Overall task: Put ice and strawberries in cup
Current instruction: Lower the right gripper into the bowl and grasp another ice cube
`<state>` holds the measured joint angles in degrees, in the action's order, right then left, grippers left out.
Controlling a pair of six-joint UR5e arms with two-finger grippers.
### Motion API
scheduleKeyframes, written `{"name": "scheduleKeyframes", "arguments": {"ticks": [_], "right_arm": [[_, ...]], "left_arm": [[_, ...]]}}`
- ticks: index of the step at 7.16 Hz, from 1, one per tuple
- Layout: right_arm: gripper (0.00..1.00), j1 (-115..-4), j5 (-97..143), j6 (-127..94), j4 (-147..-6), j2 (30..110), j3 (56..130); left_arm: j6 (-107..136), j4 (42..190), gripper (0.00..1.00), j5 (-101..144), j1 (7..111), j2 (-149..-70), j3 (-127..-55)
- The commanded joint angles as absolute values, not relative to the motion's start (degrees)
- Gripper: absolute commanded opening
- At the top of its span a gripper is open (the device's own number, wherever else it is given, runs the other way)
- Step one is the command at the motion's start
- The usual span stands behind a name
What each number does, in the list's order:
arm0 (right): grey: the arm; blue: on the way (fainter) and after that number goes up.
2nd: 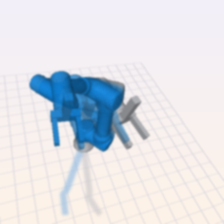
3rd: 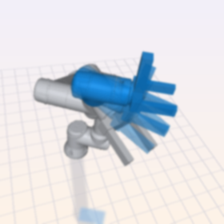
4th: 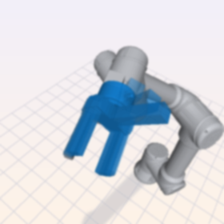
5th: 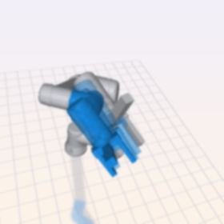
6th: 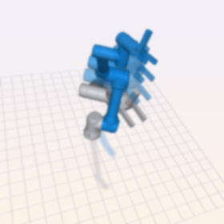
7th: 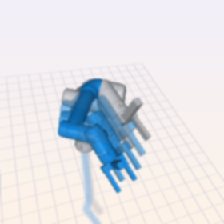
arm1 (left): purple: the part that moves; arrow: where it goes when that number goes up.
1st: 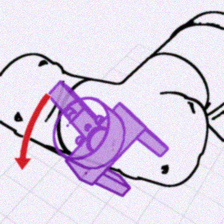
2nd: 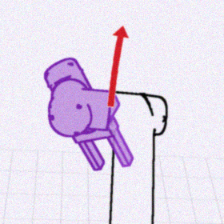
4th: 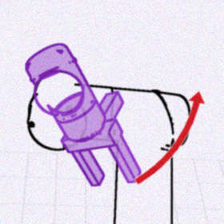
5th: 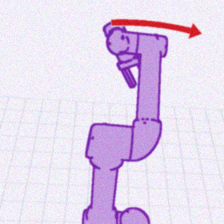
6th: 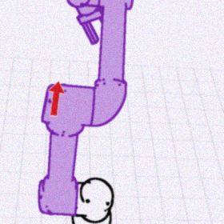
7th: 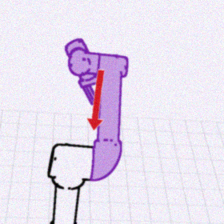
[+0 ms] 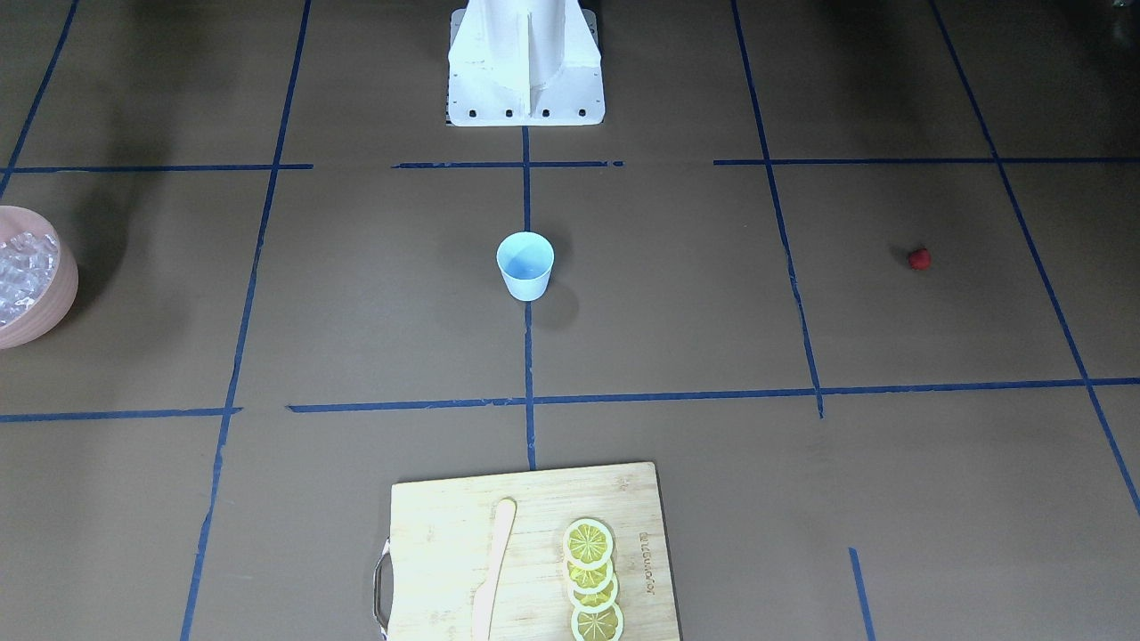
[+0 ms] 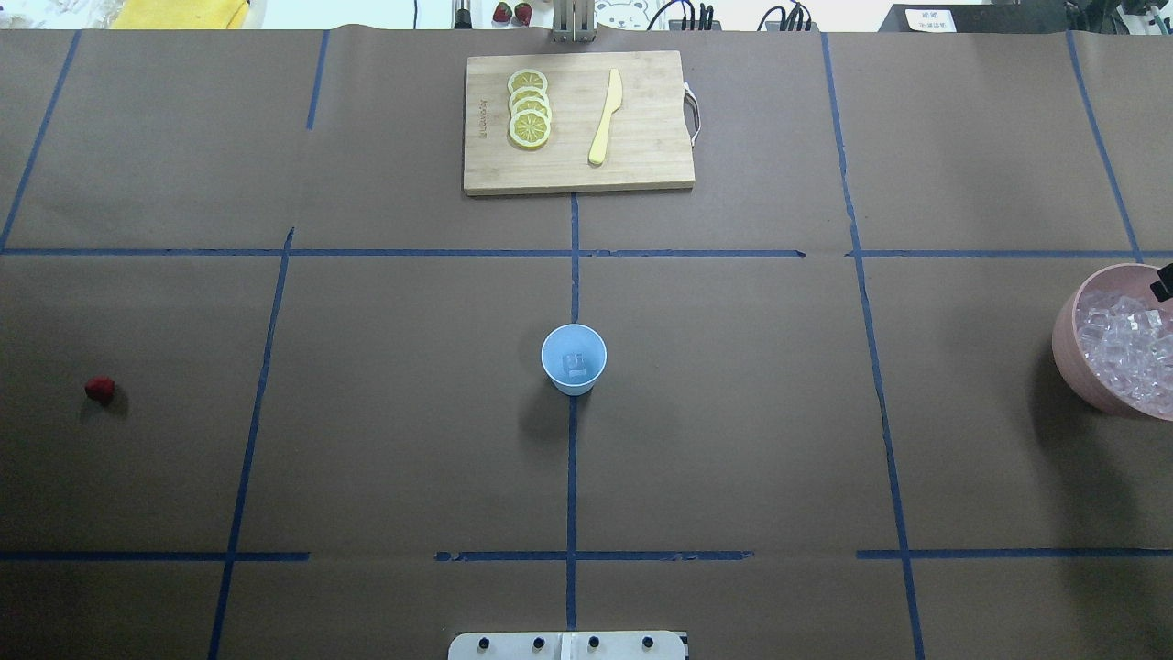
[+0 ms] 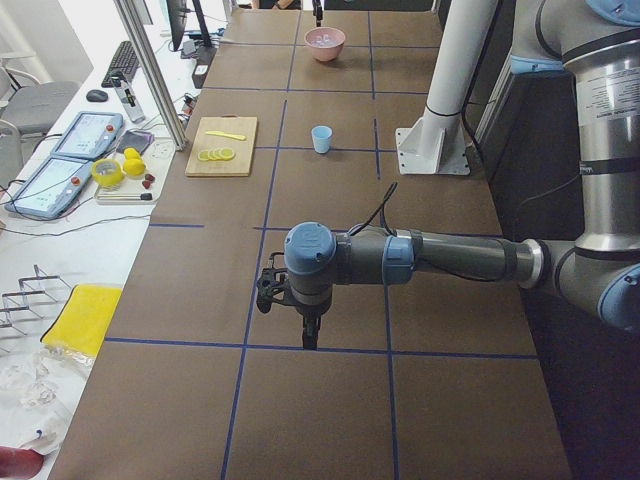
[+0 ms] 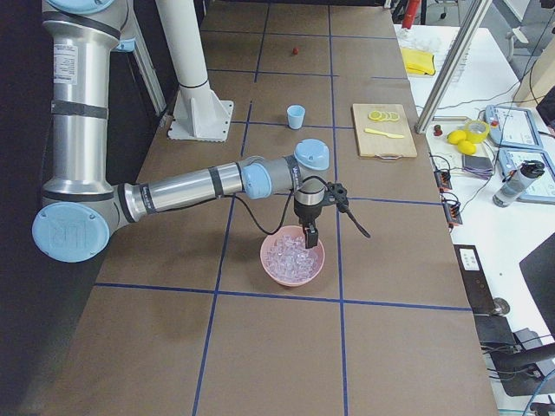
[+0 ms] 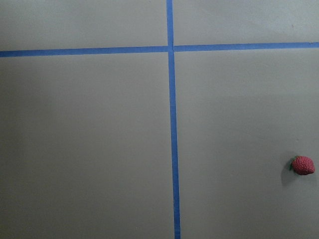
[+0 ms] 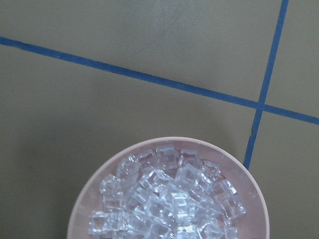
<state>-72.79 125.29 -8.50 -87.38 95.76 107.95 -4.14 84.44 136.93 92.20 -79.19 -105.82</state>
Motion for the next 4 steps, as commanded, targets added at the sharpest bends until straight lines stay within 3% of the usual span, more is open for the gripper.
{"name": "scheduleKeyframes", "arguments": {"ticks": [1,4], "right_arm": [[0.97,-72.7,126.9,-6.1,-77.2,97.7,101.8],[0.97,-70.6,128.2,-6.2,-76.4,97.8,100.3]], "left_arm": [[-4.1,84.4,1.00,136.9,92.2,-79.2,-105.8],[-4.1,84.4,1.00,136.9,92.2,-79.2,-106.0]]}}
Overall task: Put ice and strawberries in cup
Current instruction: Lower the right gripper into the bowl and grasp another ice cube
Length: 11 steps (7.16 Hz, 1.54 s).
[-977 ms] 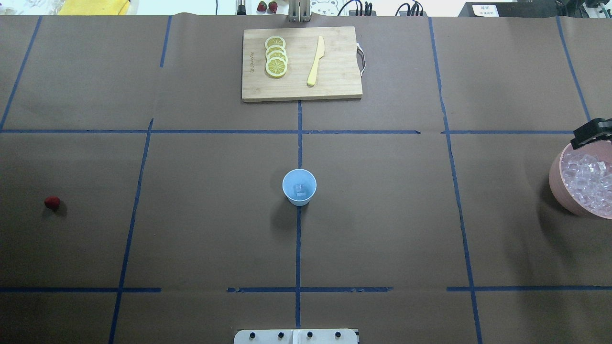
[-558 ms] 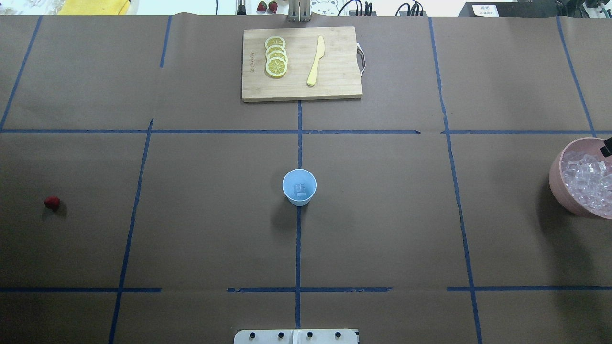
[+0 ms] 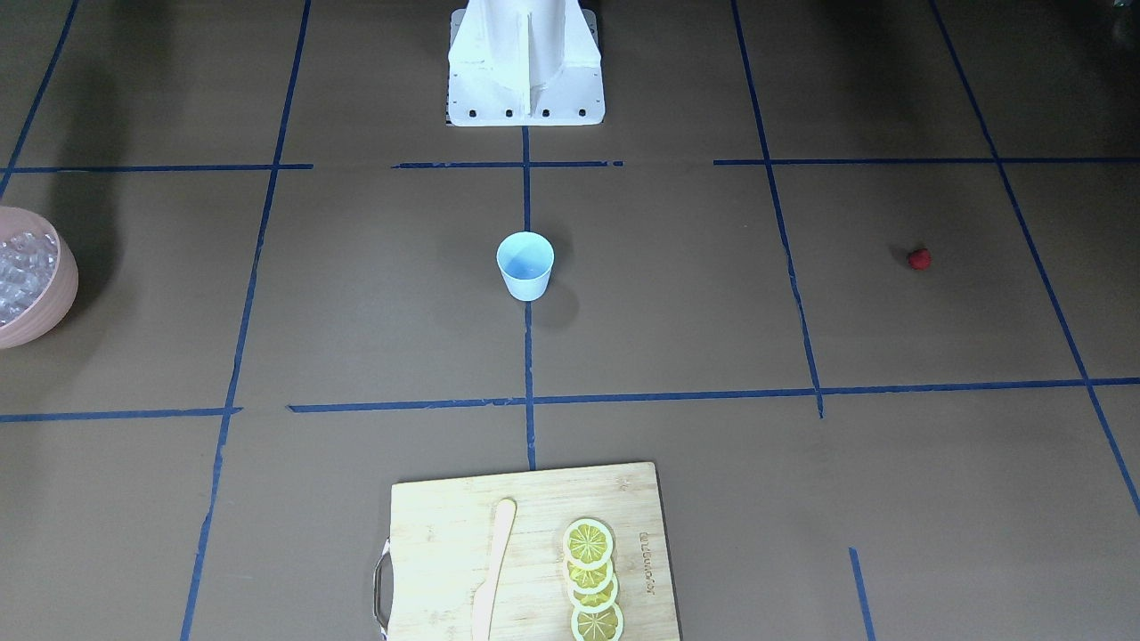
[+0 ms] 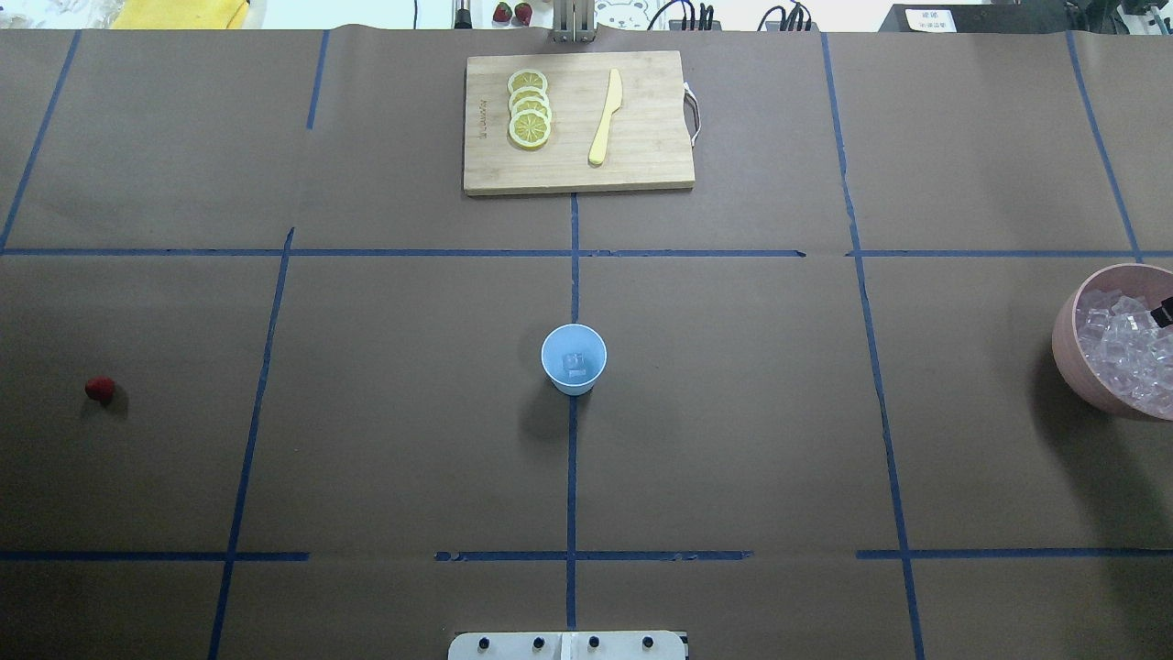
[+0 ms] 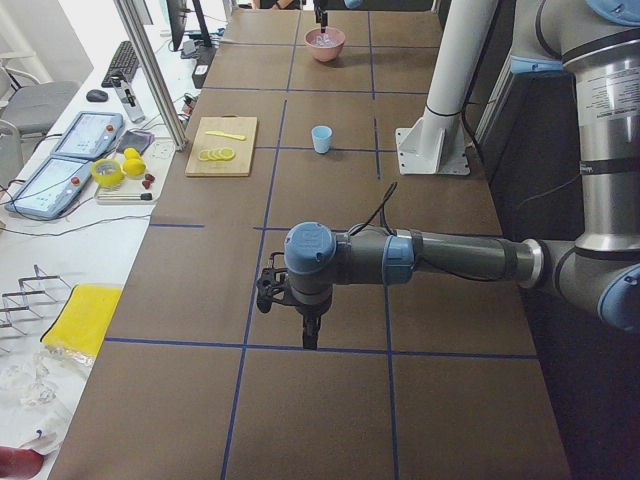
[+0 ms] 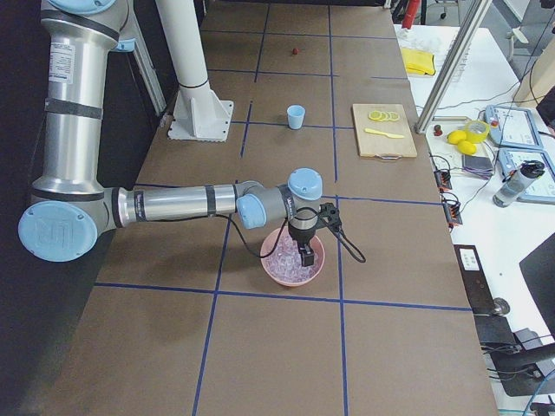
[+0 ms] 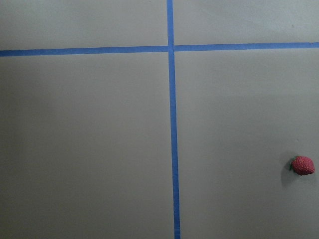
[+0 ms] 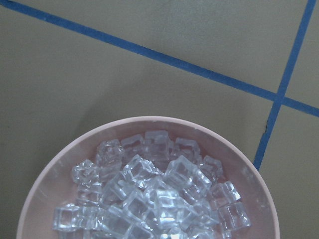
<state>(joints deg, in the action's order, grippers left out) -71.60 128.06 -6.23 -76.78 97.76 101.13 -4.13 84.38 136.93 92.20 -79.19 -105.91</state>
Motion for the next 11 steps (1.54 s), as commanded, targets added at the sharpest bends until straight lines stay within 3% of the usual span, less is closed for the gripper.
{"name": "scheduleKeyframes", "arguments": {"ticks": [1,7,11], "right_arm": [[0.97,-69.4,128.2,-6.2,-76.4,97.8,99.8],[0.90,-67.9,128.1,-6.3,-76.4,99.1,99.0],[0.54,-67.8,127.9,-6.3,-76.4,99.1,98.3]], "left_arm": [[-4.1,84.4,1.00,136.9,92.2,-79.2,-106.0],[-4.1,84.2,1.00,136.9,92.2,-79.2,-106.0],[-4.1,84.2,1.00,136.9,92.2,-79.2,-106.0]]}}
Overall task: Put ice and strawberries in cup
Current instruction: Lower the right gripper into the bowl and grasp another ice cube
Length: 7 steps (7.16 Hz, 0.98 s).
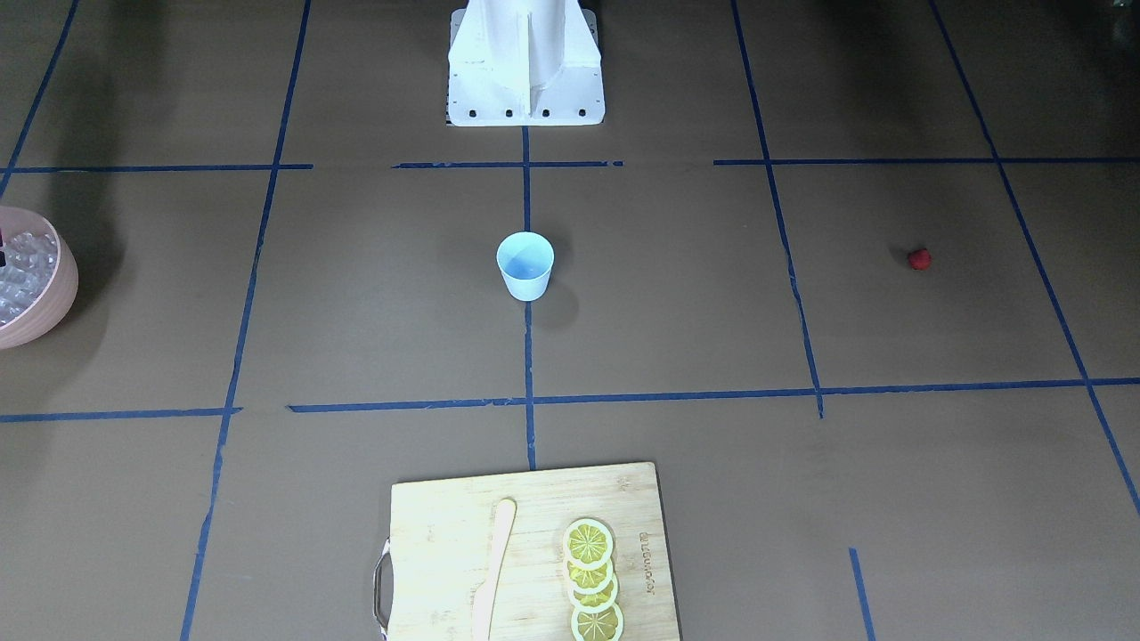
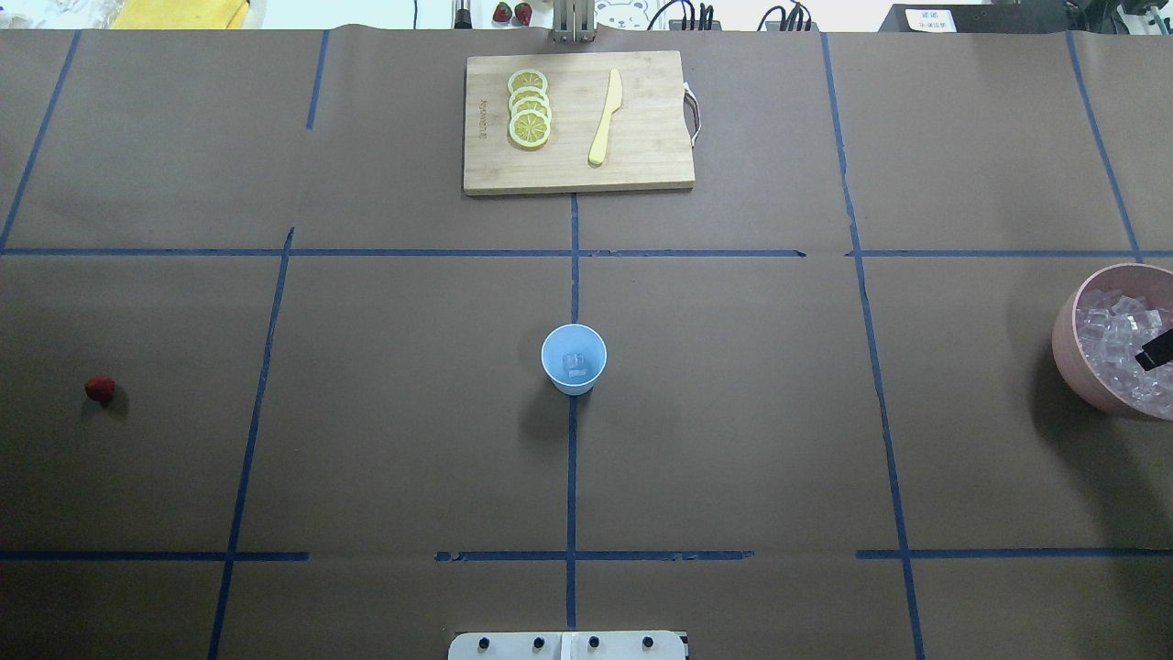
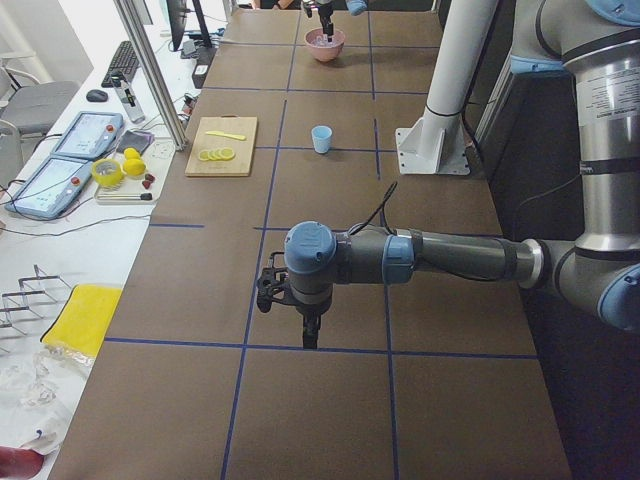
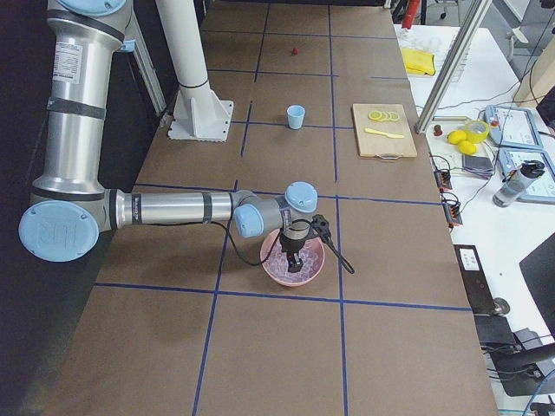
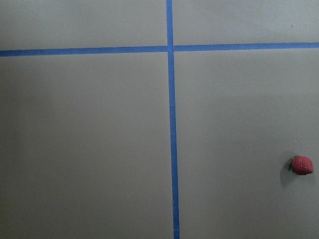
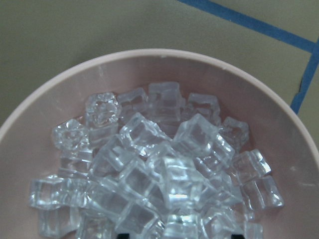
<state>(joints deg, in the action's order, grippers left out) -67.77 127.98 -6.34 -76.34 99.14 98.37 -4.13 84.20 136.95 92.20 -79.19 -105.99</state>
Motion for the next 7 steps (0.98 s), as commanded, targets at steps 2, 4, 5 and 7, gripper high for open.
{"name": "scheduleKeyframes", "arguments": {"ticks": [2,4,5,7], "right_arm": [[0.25,-67.8,127.8,-6.2,-76.3,99.1,98.3],[0.00,-67.9,128.3,-6.4,-76.2,99.1,98.9],[0.00,-68.0,128.4,-6.3,-76.7,99.2,101.4],[0.00,-69.5,130.5,-6.4,-81.3,99.2,108.2]], "left_arm": [[-4.1,84.1,1.00,136.9,92.2,-79.2,-106.0],[-4.1,84.1,1.00,136.9,92.2,-79.2,-106.0],[-4.1,84.1,1.00,136.9,92.2,-79.2,-105.9],[-4.1,84.0,1.00,136.9,92.2,-79.2,-105.9]]}}
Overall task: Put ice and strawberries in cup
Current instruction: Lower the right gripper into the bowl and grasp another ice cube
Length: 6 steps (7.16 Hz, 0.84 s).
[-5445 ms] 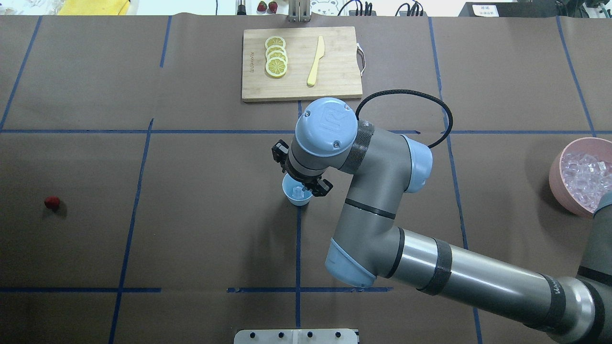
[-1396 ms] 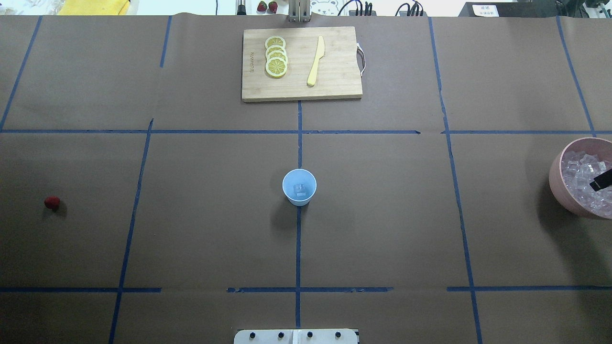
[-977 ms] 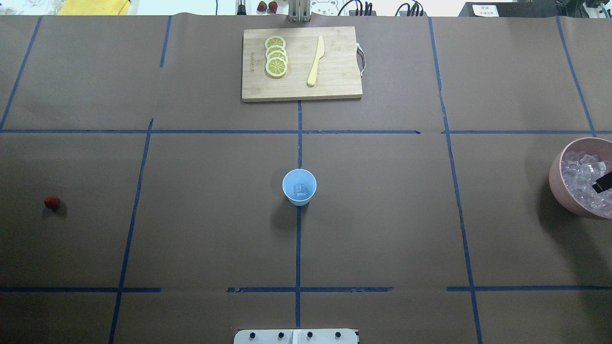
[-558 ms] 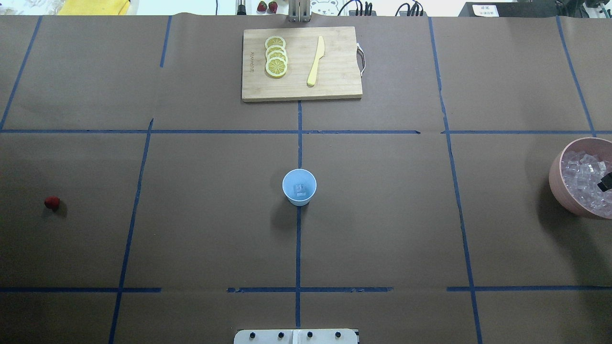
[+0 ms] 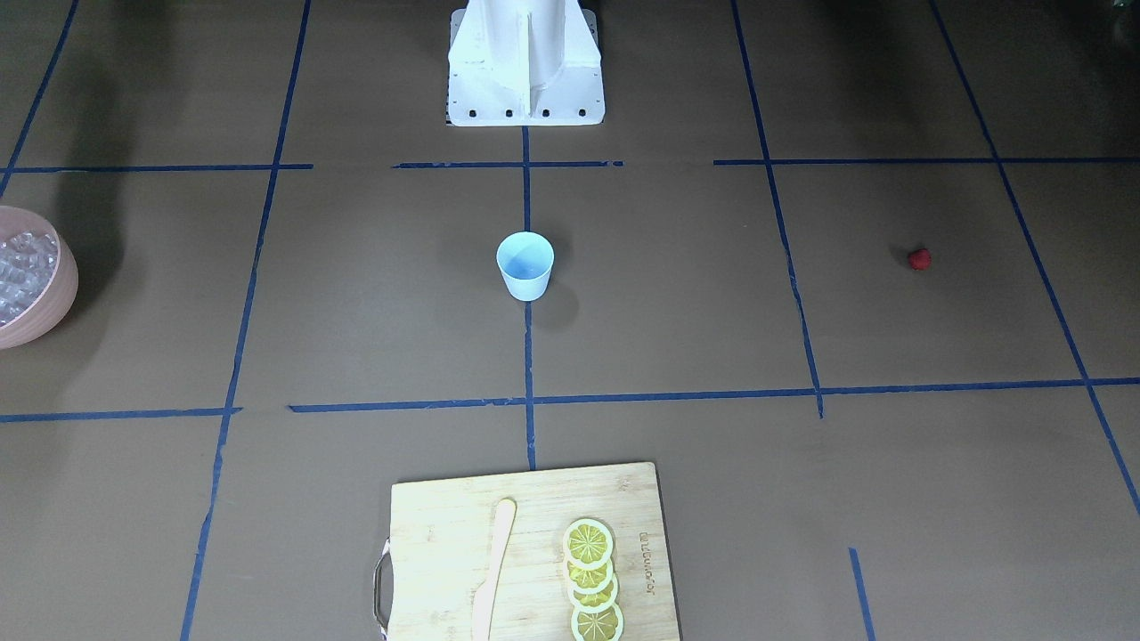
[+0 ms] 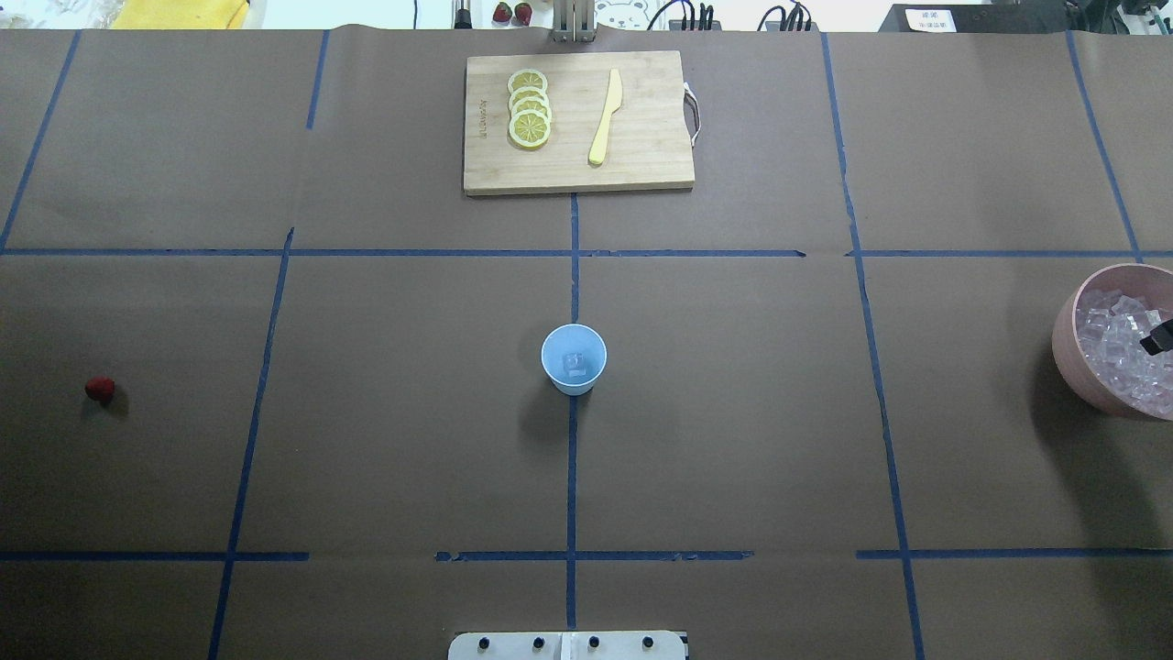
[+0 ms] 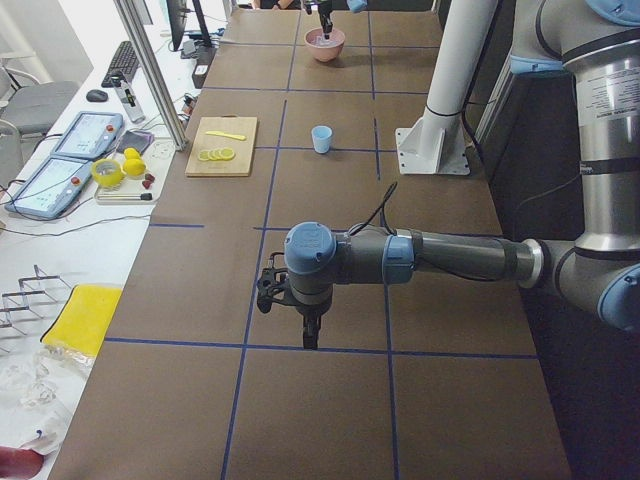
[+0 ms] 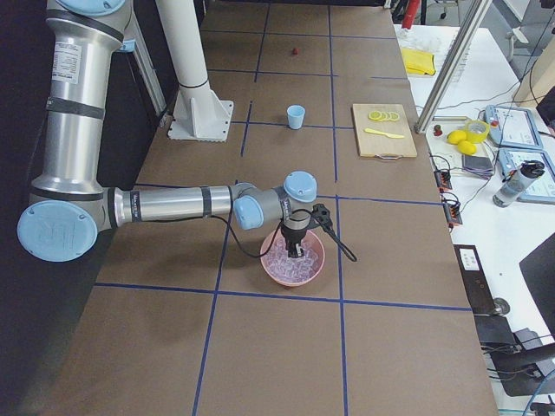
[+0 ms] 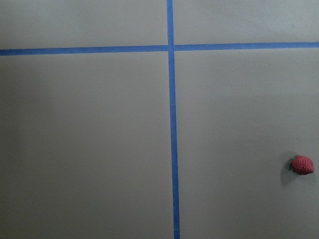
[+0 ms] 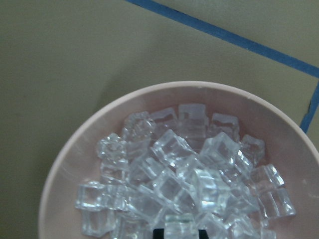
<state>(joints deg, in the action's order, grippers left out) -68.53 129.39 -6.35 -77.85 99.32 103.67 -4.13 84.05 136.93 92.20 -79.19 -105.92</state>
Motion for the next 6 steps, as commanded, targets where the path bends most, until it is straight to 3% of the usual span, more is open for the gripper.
{"name": "scheduleKeyframes", "arguments": {"ticks": [1,3,6], "right_arm": [[0.00,-69.4,130.4,-6.5,-88.1,98.5,114.3],[0.00,-65.8,131.3,-17.1,-92.4,93.6,119.4],[0.00,-51.9,129.3,-45.0,-92.2,79.7,119.9]], "left_arm": [[-4.1,83.9,1.00,137.0,92.2,-79.2,-105.9],[-4.1,83.9,1.00,137.0,92.2,-79.2,-105.9],[-4.1,83.8,1.00,137.0,92.2,-79.2,-105.9]]}}
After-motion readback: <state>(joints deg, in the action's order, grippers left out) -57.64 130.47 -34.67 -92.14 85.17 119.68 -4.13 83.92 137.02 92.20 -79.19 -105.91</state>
